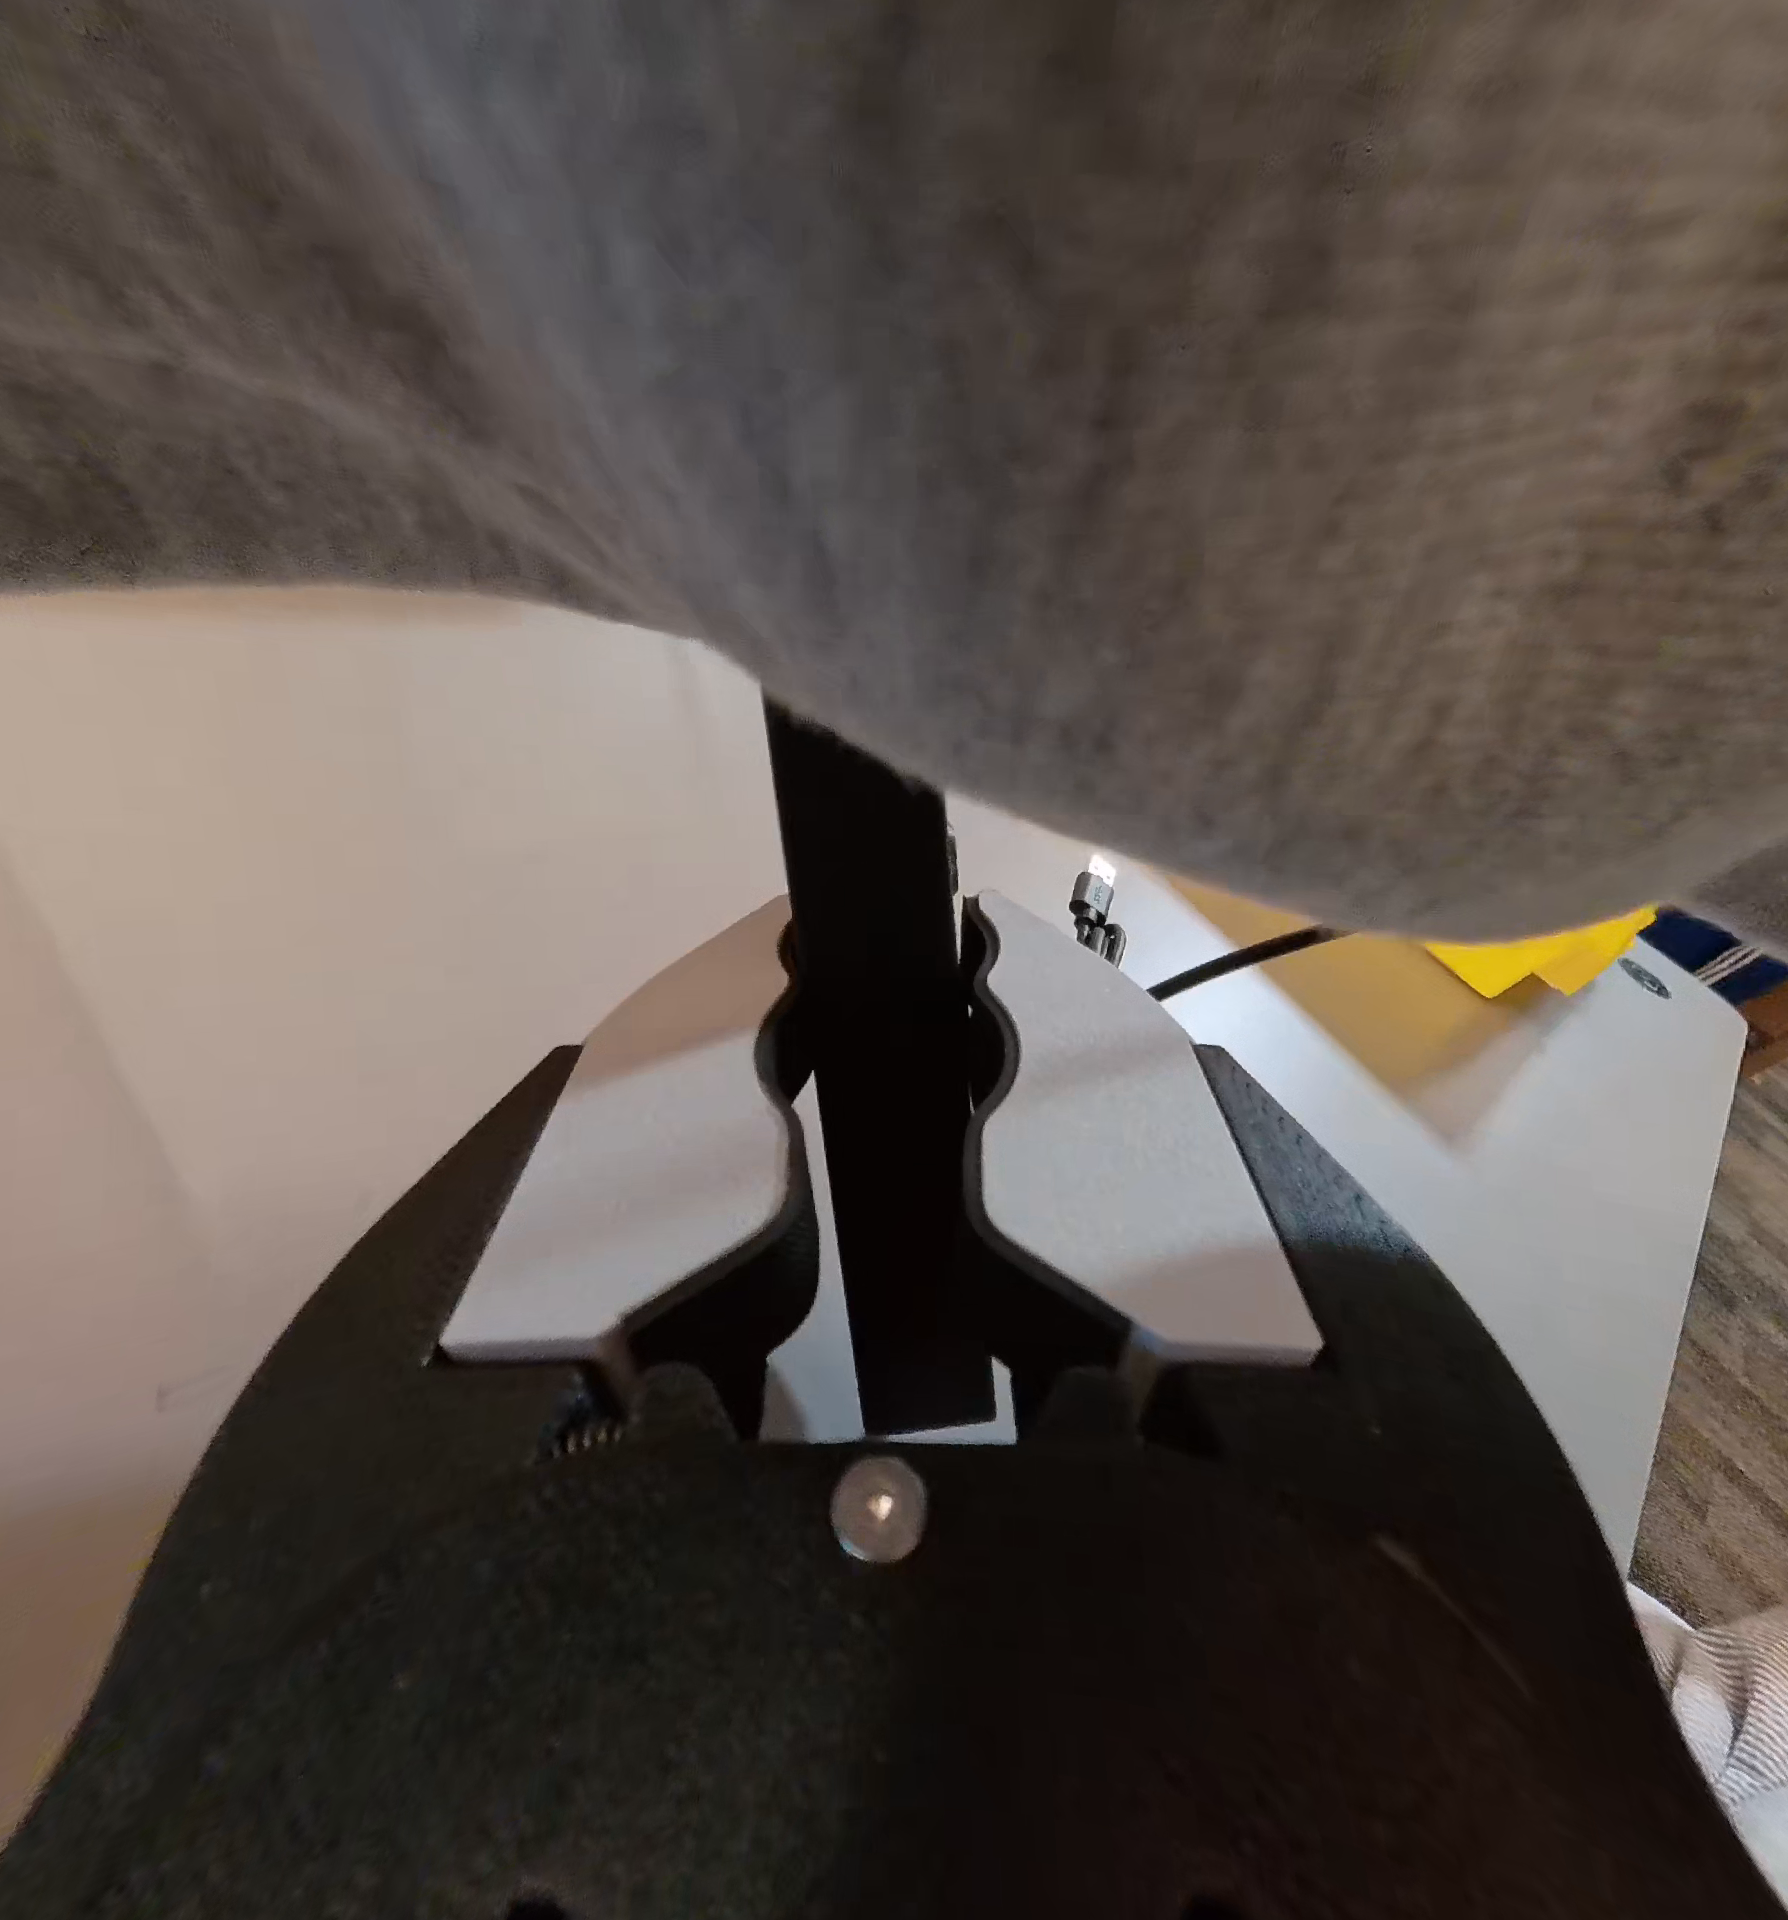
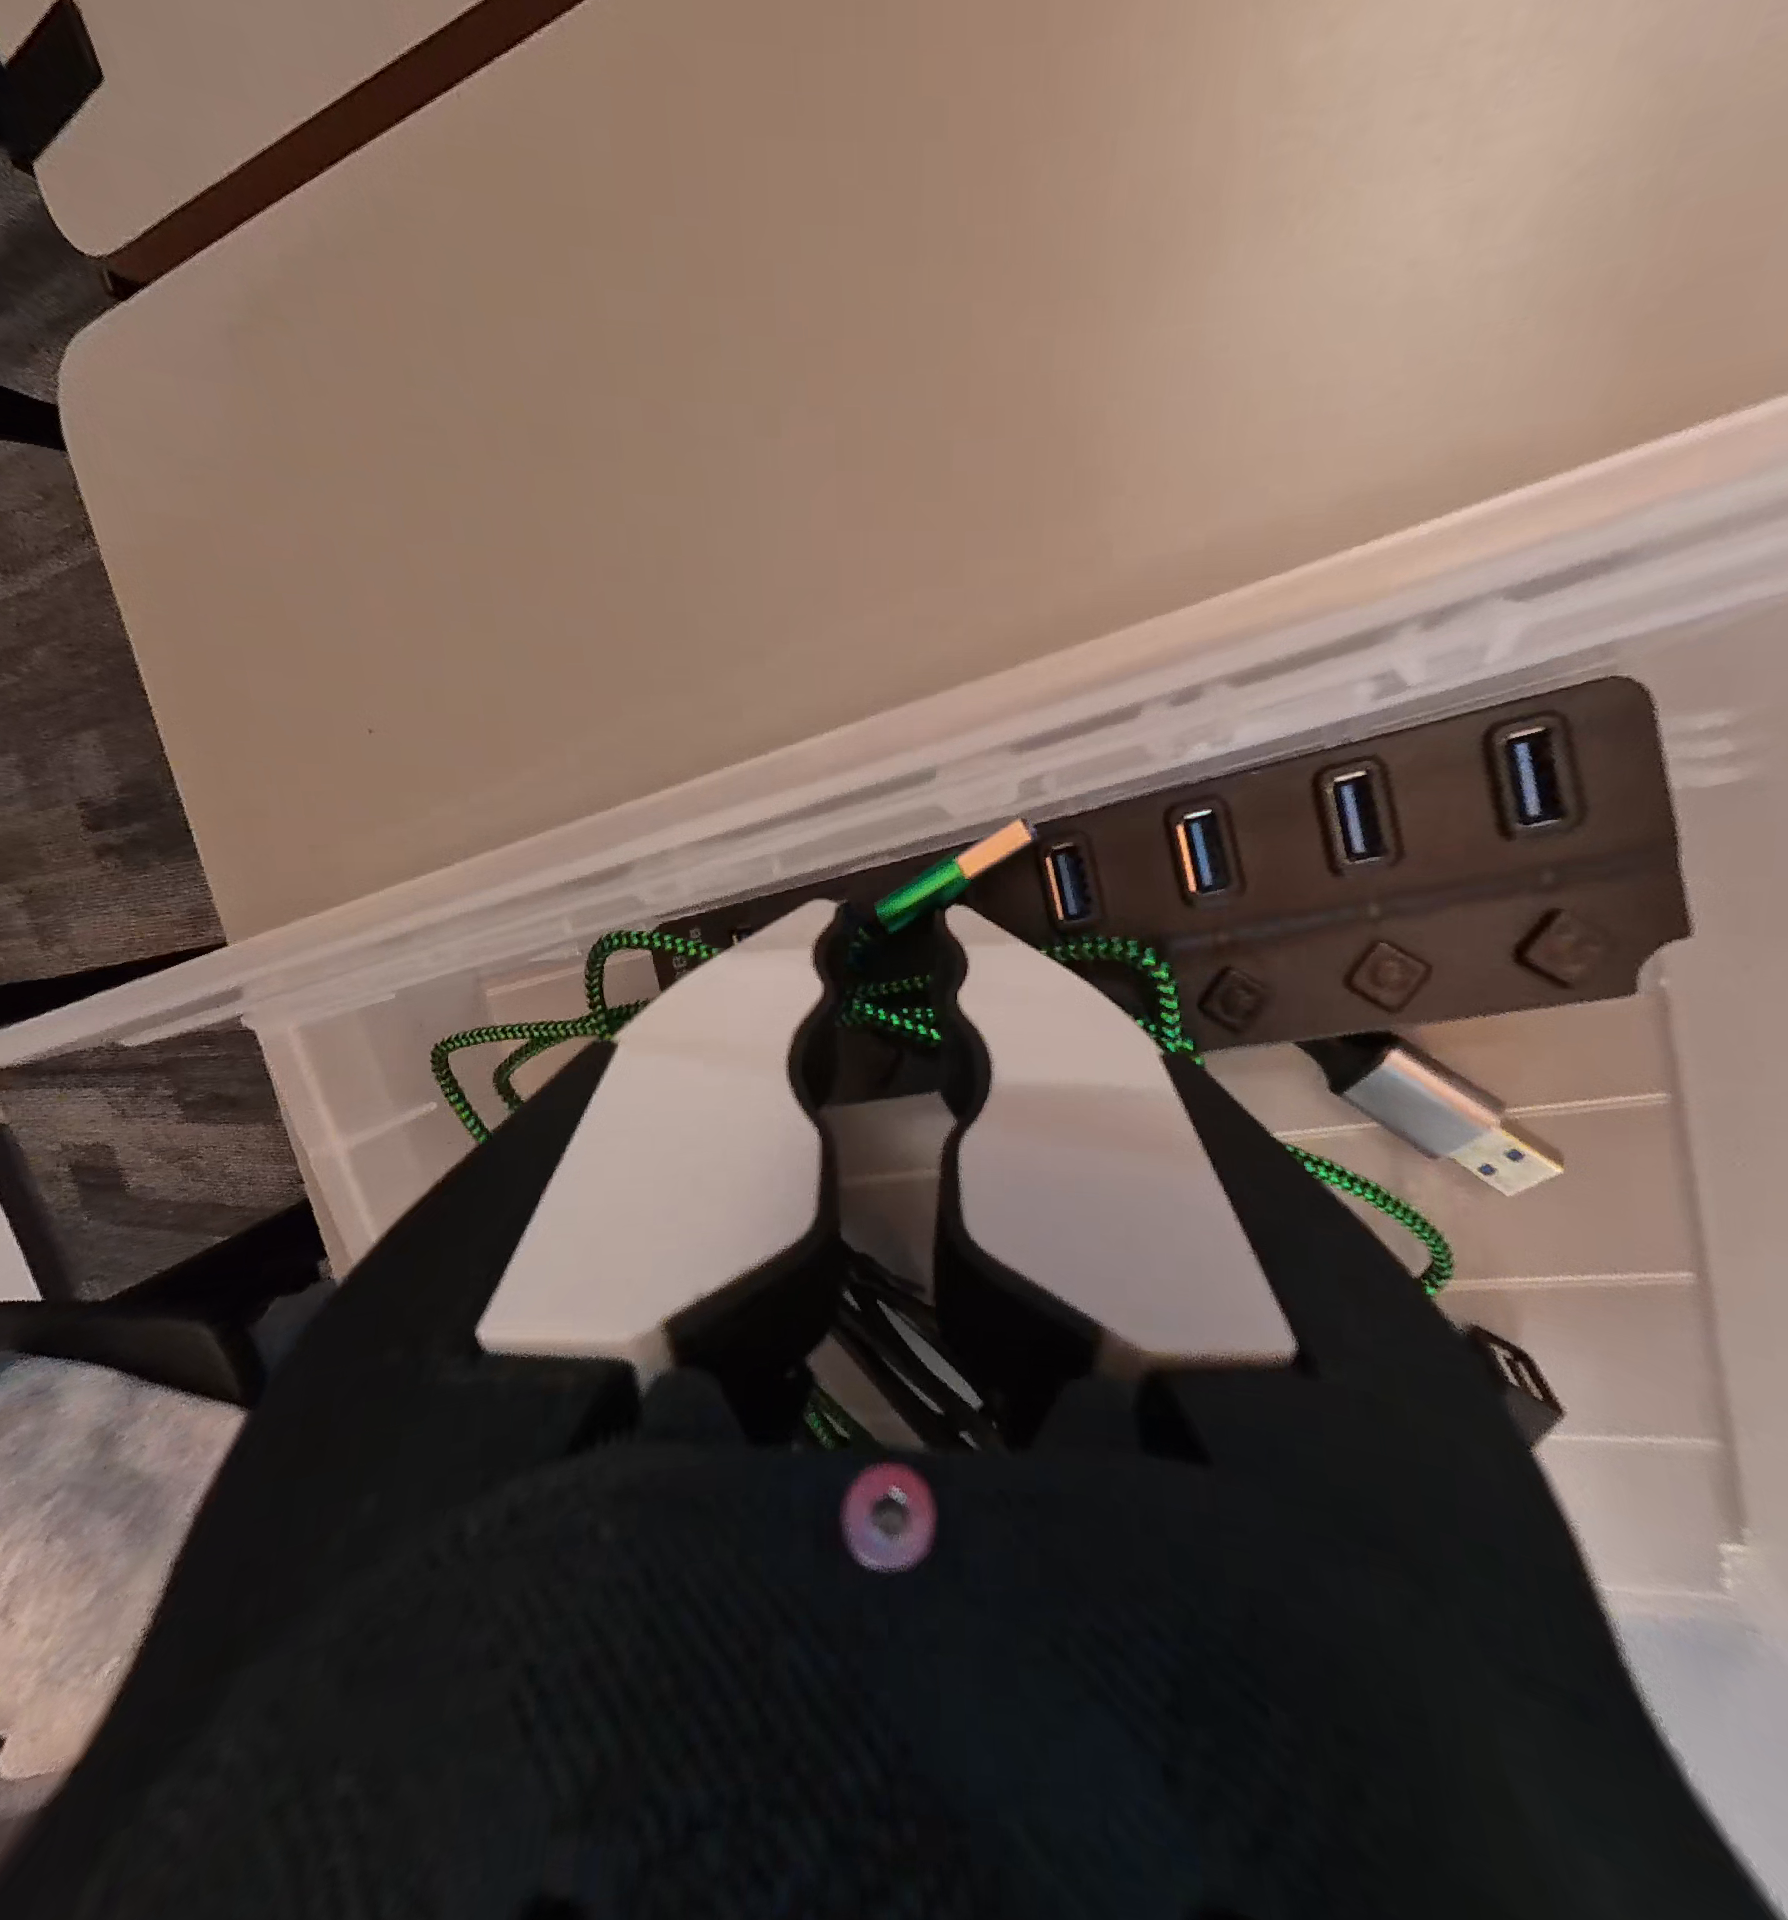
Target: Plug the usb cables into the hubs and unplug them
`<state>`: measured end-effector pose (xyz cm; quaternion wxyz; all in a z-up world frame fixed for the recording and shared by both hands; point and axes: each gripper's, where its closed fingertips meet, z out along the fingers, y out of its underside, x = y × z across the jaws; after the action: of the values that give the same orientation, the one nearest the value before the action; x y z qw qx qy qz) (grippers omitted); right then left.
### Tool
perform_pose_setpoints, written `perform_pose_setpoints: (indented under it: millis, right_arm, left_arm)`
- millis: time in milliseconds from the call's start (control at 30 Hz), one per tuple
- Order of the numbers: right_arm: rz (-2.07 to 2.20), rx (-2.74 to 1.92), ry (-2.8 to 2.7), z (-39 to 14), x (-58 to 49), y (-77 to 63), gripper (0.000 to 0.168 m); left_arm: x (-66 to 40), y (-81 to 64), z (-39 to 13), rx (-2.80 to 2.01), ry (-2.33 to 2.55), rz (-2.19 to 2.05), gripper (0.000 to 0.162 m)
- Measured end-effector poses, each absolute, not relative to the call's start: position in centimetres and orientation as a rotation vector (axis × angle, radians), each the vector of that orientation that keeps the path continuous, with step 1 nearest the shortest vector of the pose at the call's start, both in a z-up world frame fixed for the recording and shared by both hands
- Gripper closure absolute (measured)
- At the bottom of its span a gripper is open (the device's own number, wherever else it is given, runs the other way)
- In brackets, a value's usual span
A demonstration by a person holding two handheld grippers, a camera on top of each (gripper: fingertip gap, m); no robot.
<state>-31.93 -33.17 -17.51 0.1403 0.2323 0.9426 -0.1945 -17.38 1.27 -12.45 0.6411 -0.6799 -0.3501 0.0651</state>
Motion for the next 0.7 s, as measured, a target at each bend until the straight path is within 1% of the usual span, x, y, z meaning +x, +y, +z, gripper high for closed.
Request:
perform_pose_setpoints:
  millis: [100,200,700]
  right_arm:
    - [-0.595,0.650,2.732,-16.8,-32.1,-32.9,0.156]
    - [-0.726,0.664,2.685,-14.4,-32.6,-32.8,0.159]
    - [-1.638,0.536,2.265,5.7,-33.0,-32.7,0.162]
  left_arm:
    - [-17.3,1.3,-12.4,-1.550,-0.795,0.149,0.135]
    - [-17.4,1.3,-12.5,-1.550,-0.798,0.146,0.135]
    - [-17.3,1.4,-12.4,-1.552,-0.786,0.155,0.135]
